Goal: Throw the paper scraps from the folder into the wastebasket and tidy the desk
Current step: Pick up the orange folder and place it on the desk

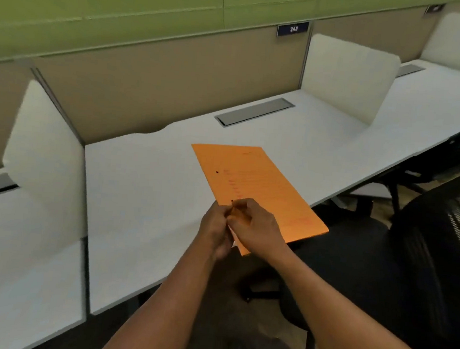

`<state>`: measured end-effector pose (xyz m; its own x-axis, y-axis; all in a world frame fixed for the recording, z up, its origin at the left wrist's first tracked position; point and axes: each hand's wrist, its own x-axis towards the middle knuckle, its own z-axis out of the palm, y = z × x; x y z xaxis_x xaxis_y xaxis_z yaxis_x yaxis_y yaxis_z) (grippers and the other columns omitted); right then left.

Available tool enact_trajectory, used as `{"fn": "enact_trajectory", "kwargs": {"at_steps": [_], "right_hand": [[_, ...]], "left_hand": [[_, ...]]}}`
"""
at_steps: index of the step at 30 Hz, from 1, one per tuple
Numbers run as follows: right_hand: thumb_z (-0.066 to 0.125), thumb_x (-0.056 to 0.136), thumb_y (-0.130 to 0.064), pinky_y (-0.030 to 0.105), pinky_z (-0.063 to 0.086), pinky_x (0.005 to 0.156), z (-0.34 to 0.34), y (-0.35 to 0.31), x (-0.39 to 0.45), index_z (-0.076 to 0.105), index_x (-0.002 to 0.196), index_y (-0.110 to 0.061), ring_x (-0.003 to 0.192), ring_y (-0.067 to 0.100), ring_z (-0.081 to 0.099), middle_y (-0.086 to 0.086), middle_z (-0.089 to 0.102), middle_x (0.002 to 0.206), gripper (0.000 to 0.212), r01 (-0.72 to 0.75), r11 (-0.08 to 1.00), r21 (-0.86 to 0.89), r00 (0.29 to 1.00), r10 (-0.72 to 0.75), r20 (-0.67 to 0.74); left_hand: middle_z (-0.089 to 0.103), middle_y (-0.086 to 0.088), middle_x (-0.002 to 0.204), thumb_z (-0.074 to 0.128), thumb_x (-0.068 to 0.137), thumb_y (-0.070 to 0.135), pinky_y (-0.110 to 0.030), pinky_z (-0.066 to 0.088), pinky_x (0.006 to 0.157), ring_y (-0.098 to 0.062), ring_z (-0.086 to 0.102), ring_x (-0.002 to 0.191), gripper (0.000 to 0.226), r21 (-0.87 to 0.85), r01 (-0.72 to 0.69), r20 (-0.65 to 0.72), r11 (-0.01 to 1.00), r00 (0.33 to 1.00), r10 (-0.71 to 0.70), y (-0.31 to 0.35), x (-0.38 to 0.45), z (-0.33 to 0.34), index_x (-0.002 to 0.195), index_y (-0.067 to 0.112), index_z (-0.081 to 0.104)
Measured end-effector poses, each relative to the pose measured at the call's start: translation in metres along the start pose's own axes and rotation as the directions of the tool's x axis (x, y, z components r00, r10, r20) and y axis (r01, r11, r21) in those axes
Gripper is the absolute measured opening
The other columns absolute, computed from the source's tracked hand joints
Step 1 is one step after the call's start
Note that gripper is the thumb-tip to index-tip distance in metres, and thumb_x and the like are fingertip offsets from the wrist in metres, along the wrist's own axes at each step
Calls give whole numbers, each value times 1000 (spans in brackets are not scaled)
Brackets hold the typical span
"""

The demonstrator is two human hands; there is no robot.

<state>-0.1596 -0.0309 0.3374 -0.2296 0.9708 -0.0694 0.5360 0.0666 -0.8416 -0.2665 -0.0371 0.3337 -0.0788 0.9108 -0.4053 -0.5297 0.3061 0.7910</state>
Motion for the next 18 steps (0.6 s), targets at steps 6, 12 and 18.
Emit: {"fn": "enact_trajectory", "kwargs": {"at_steps": [6,12,18], "right_hand": [[55,94,-33,38,34,108,-4,28,61,54,130,-17,127,22,44,5,53,138,39,-62,976,-209,953,-4,-304],[51,93,-32,42,45,90,-26,58,155,45,137,-16,112,31,53,12,57,130,47,-296,948,-121,921,250,-298],[46,84,-2,36,47,83,-17,74,257,52,133,-14,100,27,55,12,60,123,50,-289,954,82,921,301,-246]], "left_hand": [[68,-9,116,33,103,12,-49,57,67,-34,65,103,33,-34,29,-146,999,989,-34,32,37,-41,124,23,57],[69,-9,120,35,104,9,-63,54,81,-38,65,108,37,-50,8,-186,999,982,-18,59,107,-72,127,26,59],[72,-6,110,43,104,10,-55,59,66,-33,70,96,31,-39,41,-310,998,949,-51,74,207,-88,117,31,62]]}}
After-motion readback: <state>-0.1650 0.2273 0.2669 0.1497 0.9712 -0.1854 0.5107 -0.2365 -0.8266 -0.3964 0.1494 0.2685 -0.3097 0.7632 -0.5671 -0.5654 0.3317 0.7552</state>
